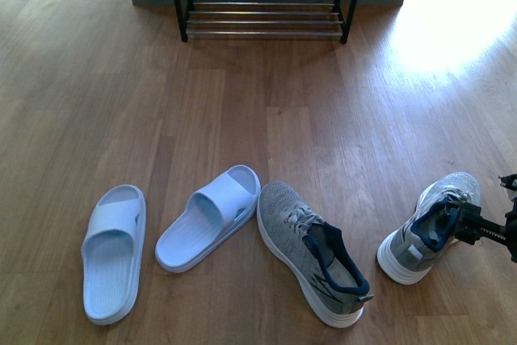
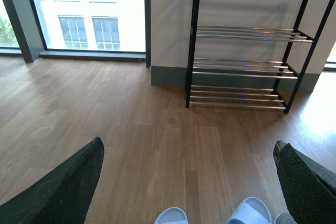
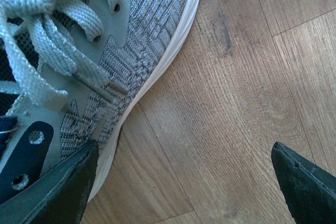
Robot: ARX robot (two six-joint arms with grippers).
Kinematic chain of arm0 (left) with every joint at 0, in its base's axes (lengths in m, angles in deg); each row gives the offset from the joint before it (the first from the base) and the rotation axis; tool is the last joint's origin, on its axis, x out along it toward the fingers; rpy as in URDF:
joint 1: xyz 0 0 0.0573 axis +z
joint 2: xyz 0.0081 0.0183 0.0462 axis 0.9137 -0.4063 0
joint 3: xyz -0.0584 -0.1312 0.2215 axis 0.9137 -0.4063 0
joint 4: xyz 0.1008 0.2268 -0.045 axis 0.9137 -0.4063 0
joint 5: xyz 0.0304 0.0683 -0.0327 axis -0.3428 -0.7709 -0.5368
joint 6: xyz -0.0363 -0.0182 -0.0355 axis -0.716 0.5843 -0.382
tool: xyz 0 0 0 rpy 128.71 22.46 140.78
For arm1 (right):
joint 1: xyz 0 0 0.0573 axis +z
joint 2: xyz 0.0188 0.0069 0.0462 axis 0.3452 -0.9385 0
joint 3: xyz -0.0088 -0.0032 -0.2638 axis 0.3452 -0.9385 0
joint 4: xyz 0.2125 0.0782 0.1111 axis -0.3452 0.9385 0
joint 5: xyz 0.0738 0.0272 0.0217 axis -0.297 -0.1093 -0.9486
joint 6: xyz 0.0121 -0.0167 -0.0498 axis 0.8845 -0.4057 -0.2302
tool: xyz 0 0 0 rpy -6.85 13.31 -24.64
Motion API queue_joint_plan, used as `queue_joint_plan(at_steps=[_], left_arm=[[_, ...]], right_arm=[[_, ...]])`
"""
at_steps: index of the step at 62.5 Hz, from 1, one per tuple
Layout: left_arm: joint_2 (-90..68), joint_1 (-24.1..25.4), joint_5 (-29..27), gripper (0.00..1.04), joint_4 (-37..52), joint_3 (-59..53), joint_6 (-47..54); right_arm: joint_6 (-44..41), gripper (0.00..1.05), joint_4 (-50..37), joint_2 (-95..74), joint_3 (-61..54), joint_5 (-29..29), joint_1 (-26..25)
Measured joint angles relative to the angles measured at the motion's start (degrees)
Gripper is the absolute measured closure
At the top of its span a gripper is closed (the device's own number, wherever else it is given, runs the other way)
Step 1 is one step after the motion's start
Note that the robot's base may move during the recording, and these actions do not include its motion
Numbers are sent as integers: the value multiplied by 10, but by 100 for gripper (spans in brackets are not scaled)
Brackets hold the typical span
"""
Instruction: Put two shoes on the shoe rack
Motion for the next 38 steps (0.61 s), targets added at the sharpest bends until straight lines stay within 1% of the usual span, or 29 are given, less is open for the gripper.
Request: queue_joint_plan(at_steps=[9,14,20,27,30,38], left_arm=[[0,0,0,9,0,0,0],[0,0,0,9,0,0,0],[0,0,0,9,0,0,0],[0,0,0,9,0,0,0],[0,0,0,9,0,0,0],[0,0,0,9,0,0,0]], right_arm=[[-8,9,-1,9,0,18,-3],[-12,9,-3,23,-9,16,-9],[-15,9,-5,52,-30,3,-19],[-14,9,-12,104,-73,-30,-27],[-14,9,-17,121,-97,-47,-23],[-12,9,-28,128,-133,-61,-3]])
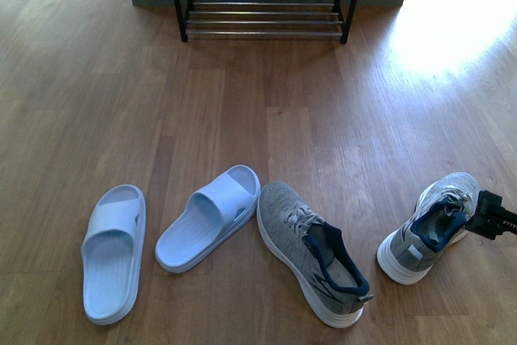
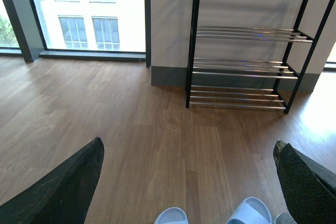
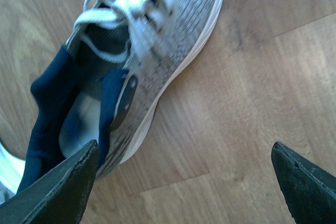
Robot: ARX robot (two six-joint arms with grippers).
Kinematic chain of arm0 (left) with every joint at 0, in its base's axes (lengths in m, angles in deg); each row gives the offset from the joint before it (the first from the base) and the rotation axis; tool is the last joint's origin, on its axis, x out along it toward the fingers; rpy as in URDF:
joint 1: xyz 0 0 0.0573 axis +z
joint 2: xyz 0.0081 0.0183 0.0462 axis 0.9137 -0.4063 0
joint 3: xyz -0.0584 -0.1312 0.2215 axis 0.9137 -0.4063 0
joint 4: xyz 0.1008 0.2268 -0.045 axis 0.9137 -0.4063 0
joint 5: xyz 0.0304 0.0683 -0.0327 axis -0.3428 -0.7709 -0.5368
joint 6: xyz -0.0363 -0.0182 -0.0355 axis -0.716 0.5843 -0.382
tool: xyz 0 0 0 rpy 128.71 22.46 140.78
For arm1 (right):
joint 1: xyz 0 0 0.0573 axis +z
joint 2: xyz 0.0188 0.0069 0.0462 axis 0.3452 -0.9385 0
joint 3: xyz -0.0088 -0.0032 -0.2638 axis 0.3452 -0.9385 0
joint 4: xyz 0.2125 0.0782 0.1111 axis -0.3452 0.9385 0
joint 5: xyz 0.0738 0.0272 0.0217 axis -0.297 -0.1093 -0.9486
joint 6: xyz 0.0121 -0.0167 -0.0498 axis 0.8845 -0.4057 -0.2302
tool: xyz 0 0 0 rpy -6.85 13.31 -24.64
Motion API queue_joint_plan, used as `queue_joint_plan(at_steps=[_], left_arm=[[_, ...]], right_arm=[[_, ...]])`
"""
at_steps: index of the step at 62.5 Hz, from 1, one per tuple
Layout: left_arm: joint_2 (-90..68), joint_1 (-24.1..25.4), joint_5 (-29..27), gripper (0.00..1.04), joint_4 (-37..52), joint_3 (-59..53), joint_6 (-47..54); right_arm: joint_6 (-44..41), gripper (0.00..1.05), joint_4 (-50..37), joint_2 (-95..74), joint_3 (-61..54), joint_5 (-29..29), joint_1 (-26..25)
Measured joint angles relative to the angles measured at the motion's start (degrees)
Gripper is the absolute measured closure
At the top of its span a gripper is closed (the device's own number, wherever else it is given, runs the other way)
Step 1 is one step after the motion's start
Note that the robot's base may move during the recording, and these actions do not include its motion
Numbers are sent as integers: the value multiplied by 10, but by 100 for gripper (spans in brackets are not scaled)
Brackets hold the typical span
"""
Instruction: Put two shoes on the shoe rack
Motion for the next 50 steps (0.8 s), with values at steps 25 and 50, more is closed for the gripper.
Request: queue_joint_plan(at_steps=[25,50], left_arm=[[0,0,0,9,0,0,0],[0,0,0,9,0,0,0]], right_arm=[[21,9,13,-64,47,28,28],[38,9,54,-121,130,27,35]])
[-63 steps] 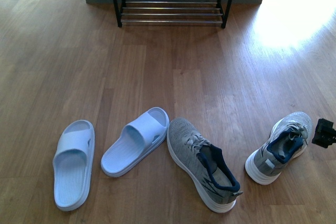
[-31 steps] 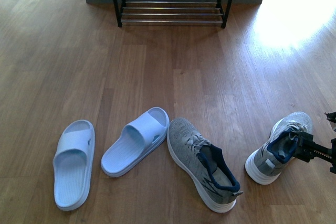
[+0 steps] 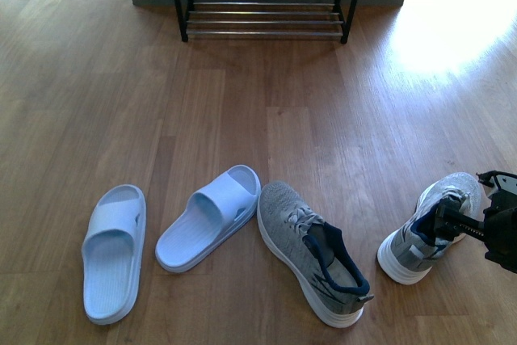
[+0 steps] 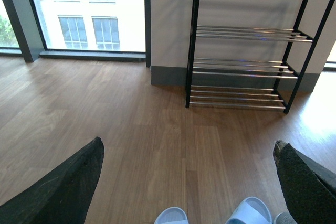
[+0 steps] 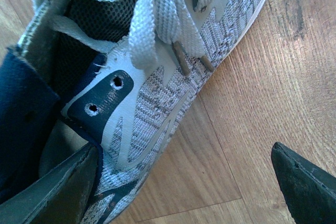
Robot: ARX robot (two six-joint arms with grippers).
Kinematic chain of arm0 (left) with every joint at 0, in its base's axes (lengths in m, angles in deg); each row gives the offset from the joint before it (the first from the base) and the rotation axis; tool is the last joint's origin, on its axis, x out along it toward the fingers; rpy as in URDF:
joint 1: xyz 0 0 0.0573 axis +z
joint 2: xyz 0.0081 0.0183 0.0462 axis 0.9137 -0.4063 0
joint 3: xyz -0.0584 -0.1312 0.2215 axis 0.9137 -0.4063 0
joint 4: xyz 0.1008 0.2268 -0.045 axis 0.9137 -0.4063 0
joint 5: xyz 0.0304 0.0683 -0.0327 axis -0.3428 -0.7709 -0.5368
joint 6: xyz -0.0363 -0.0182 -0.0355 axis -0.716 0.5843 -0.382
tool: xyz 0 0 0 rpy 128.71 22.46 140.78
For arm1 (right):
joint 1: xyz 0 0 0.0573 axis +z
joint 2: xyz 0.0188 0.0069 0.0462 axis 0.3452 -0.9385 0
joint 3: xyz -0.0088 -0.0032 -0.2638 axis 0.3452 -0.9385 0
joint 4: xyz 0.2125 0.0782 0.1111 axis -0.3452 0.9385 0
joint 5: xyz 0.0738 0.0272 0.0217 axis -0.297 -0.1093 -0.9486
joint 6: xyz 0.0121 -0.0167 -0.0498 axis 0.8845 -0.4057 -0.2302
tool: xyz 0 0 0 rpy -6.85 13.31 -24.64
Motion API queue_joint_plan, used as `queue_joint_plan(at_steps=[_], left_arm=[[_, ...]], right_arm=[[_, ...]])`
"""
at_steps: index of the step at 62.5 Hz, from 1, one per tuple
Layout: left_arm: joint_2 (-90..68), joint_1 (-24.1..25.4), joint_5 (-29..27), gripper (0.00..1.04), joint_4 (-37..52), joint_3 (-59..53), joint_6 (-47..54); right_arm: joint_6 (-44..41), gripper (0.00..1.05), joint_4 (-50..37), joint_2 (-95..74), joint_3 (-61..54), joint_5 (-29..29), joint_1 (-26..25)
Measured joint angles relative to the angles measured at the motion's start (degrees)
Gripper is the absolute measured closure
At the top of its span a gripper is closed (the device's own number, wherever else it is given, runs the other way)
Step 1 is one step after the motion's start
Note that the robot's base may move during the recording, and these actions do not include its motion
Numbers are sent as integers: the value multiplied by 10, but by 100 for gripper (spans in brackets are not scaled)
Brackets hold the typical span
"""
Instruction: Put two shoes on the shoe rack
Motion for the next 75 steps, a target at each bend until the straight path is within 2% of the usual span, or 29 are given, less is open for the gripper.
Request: queue_joint_plan(at_steps=[10,24,40,62,75], left_arm=[[0,0,0,9,0,0,0],[0,0,0,9,0,0,0],[0,0,0,9,0,0,0],[0,0,0,9,0,0,0],[0,0,0,9,0,0,0]], right_arm=[[-5,9,-23,48,-51,-12,-3],[-9,9,-27,67,-65,-10,8],[-9,9,-10,8,-17,21,12],[-4,9,14,-64,67,24,6],[-7,51,14,-69,78,24,4]])
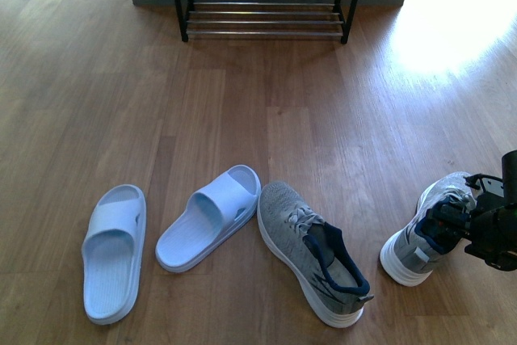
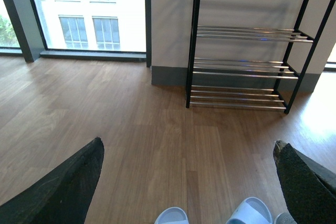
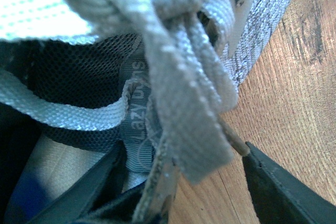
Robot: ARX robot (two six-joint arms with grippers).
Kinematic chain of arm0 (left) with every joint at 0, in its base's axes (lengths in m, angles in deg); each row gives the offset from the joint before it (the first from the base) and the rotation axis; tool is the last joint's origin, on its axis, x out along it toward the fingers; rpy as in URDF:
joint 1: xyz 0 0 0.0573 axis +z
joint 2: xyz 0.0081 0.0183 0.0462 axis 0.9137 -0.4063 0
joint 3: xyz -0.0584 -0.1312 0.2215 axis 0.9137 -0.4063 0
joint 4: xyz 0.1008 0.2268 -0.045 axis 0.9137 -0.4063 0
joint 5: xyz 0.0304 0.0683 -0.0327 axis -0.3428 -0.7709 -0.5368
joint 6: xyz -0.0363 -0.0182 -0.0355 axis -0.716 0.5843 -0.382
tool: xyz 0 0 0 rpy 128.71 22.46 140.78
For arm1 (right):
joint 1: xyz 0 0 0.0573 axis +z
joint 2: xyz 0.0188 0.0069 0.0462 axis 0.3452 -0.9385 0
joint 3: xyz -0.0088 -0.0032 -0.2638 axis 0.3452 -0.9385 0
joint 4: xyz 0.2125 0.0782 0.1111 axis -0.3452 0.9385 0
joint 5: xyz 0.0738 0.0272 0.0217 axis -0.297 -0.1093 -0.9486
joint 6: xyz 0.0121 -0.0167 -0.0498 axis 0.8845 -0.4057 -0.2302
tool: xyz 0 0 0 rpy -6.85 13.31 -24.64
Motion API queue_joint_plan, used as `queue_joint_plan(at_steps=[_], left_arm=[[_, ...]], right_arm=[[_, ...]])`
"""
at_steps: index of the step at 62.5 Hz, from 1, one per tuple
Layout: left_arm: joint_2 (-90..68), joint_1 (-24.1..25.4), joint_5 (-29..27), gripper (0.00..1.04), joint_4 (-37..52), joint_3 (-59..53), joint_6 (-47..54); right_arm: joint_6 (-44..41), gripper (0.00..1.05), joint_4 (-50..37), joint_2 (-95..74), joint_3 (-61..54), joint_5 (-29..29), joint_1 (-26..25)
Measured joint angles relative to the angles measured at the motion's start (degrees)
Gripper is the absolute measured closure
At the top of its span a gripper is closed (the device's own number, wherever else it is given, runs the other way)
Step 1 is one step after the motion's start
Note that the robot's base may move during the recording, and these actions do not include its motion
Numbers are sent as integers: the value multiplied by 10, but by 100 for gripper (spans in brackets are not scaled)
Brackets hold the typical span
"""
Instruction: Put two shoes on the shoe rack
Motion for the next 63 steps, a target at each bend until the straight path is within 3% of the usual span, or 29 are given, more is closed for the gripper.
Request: queue_joint_plan(at_steps=[10,19,38,63], left_arm=[[0,0,0,9,0,0,0],[0,0,0,9,0,0,0],[0,0,0,9,0,0,0],[0,0,0,9,0,0,0]], right_arm=[[-14,87,-11,0,-4,5,-2],[-29,102,-27,4,-17,13,-9],[-78,102,-80,53,-89,-3,-31],[-149,102,-143,289,-273,-89,-93]])
